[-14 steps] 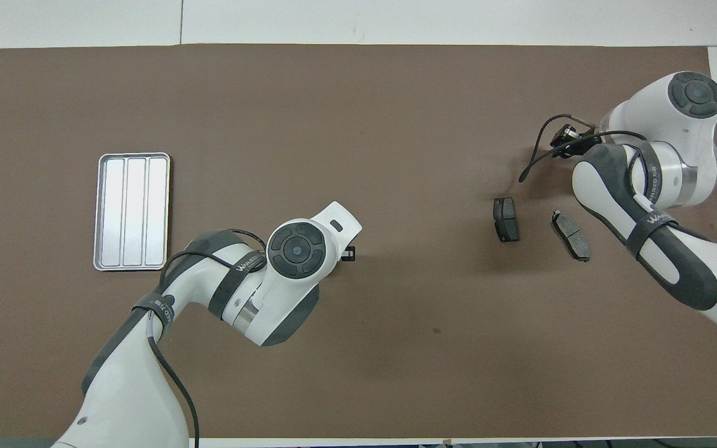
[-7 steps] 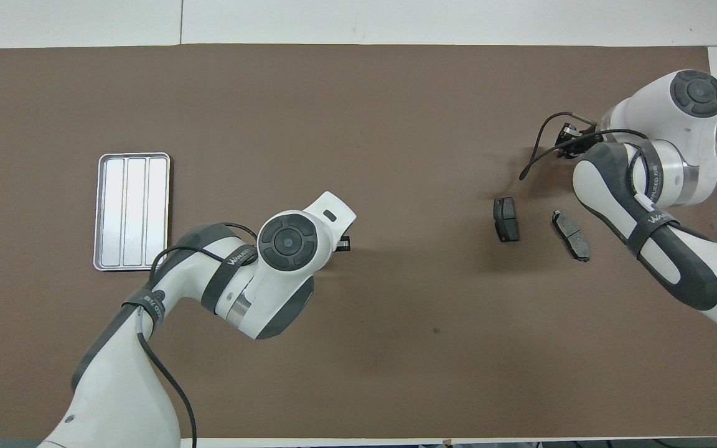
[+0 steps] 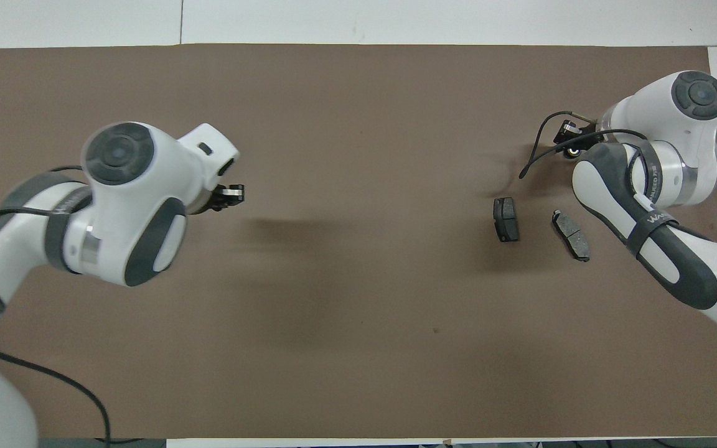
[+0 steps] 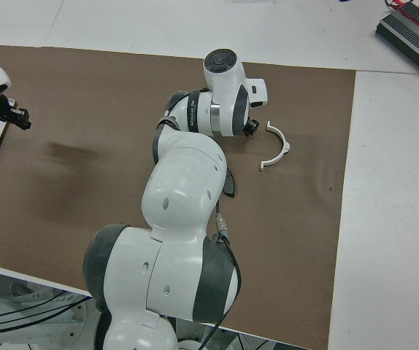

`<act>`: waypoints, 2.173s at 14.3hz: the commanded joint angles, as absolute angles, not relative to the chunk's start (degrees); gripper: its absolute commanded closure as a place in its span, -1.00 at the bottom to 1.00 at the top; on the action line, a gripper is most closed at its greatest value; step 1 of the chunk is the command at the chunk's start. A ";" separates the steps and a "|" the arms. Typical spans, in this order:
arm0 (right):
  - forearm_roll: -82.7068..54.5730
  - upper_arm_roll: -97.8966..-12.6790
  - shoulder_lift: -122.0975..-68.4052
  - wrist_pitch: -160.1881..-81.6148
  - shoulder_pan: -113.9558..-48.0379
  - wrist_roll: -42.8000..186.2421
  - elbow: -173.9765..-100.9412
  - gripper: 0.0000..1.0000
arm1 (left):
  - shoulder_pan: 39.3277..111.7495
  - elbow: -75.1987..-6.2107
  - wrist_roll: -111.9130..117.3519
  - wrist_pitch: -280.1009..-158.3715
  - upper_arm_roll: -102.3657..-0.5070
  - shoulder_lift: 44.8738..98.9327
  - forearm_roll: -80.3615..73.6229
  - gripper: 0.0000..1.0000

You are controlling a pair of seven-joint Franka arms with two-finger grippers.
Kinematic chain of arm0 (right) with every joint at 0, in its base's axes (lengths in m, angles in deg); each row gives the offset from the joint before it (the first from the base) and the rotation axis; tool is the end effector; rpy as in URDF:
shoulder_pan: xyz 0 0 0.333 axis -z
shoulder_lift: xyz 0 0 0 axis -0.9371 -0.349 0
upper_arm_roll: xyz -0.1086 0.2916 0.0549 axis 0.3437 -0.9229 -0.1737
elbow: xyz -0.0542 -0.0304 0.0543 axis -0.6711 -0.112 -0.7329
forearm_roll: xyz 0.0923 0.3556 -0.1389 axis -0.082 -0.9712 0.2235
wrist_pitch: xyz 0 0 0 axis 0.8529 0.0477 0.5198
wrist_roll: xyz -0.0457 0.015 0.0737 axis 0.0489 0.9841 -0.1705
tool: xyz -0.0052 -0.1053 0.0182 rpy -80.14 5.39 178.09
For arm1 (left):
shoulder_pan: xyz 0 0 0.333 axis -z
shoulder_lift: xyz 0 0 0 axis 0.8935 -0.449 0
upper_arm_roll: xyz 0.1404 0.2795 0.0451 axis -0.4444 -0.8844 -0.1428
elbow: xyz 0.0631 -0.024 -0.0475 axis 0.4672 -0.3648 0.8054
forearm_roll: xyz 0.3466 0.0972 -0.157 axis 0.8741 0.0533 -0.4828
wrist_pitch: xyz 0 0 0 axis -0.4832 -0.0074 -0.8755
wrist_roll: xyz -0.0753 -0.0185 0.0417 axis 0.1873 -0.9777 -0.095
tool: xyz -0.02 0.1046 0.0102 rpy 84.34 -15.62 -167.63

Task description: Pick bearing gear from pile to tray

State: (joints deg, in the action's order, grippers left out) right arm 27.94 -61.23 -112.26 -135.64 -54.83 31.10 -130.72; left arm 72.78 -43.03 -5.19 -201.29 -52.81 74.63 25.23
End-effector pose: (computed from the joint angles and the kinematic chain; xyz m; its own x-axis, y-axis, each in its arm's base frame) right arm 0.6818 -0.0408 0.2845 0.8720 -0.4834 0.0771 -0.4843 -0.8749 -0.0074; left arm 0.5785 -0.1103 0.4202 0.9952 -0.0917 0.0345 -0.0902 -0.9950 -0.0440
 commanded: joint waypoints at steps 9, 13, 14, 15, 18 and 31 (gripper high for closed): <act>28.83 -61.80 -112.61 -136.11 -54.10 32.17 -130.65 1.00 | 57.96 -57.89 -27.23 -213.30 -51.92 76.25 21.59 1.00; 29.00 -61.71 -111.99 -133.57 -54.63 32.17 -130.13 1.00 | 59.28 -58.50 -25.47 -214.44 -51.92 75.37 20.71 1.00; 29.00 -61.71 -111.82 -131.47 -54.98 32.17 -128.99 1.00 | 59.28 -59.12 -25.47 -215.75 -51.92 74.76 20.71 1.00; 29.35 -61.71 -111.64 -128.14 -55.16 32.17 -127.41 1.00 | 59.28 -60.08 -25.29 -218.11 -51.92 74.32 20.71 1.00; 30.50 -62.06 -109.01 -118.47 -57.35 32.26 -123.19 1.00 | 60.24 -60.79 -24.24 -220.86 -51.92 72.83 20.71 1.00; 18.29 -65.14 -100.56 -104.46 -80.72 3.63 -118.96 1.00 | 60.51 -50.53 -24.94 -209.37 -51.83 73.52 20.71 -1.00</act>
